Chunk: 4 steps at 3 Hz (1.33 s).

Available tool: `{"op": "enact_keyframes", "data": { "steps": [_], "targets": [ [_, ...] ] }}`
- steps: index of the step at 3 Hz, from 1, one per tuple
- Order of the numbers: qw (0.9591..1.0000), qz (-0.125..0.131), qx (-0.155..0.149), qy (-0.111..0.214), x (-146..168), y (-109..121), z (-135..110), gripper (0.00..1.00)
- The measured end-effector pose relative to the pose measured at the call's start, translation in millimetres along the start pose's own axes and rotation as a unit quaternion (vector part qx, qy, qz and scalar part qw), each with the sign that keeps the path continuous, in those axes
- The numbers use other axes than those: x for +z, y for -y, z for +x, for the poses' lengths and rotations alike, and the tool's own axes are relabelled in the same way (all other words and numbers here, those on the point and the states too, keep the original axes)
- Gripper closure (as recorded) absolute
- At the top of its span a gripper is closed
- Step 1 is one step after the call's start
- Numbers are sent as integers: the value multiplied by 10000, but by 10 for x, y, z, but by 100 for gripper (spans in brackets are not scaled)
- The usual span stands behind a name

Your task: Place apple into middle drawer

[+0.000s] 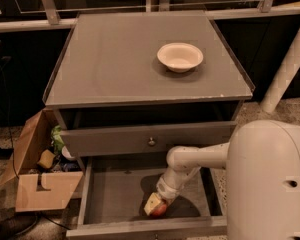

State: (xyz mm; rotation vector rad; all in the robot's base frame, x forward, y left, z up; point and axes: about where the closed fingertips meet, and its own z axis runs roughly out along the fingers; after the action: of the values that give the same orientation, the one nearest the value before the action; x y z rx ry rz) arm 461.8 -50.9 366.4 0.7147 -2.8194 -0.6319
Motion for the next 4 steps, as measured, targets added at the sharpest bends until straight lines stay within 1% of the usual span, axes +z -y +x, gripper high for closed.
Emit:
{"op": "enact_keyframes", "data": {
  "steps": [1, 2, 4],
  "targets": [
    [10000, -60, 59, -10, 2, 3, 20, 100],
    [10000, -60, 59, -10, 3, 3, 20, 82],
    [10000, -61, 59, -11, 3, 3, 20, 35]
  ]
}}
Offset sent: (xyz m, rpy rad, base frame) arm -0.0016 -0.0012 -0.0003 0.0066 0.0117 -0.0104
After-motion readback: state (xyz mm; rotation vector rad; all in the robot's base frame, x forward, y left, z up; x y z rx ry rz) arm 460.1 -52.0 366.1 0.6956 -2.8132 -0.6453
